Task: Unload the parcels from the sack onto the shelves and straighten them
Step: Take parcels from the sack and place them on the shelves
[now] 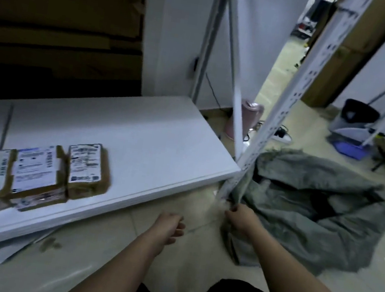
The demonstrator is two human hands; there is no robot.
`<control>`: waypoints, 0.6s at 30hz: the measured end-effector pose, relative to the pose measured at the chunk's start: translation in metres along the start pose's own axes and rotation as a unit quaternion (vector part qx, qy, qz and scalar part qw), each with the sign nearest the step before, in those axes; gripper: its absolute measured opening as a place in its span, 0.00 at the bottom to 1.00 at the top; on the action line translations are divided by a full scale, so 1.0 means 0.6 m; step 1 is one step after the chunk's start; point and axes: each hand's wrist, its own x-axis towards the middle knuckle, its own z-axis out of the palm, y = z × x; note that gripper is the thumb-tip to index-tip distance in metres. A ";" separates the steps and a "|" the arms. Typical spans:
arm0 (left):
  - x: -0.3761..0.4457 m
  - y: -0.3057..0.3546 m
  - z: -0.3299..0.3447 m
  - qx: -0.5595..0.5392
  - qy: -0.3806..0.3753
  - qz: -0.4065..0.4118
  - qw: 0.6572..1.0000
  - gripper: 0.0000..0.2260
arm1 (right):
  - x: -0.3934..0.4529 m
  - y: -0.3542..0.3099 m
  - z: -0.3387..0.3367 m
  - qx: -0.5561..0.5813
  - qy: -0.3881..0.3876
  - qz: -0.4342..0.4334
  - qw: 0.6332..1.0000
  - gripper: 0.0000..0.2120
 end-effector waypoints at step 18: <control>0.246 0.058 0.384 0.282 -0.089 0.066 0.953 0.11 | 0.354 0.333 -0.127 -0.149 -0.029 0.053 0.987 0.28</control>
